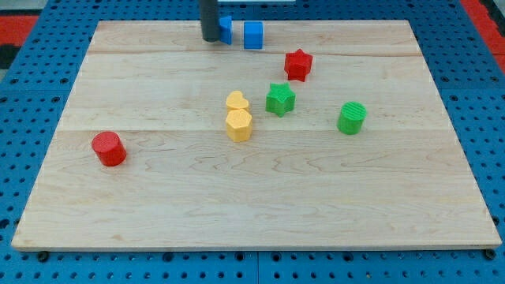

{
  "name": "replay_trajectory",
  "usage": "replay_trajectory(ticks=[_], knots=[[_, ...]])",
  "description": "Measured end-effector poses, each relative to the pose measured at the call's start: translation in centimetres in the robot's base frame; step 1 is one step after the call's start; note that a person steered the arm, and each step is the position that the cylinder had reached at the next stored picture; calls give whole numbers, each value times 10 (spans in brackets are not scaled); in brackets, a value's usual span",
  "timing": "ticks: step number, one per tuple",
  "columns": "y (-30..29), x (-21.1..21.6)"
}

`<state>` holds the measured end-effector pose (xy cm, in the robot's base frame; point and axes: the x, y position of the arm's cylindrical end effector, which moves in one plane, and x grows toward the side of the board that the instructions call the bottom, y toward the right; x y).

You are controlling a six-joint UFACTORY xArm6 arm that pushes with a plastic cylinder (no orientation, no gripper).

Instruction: Push the blue triangle right a bit

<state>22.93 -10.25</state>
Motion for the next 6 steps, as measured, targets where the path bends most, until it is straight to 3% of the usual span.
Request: replay_trajectory(ticks=[1,2,5,6], knots=[[-79,-35],[-69,-38],[55,-36],[48,-36]])
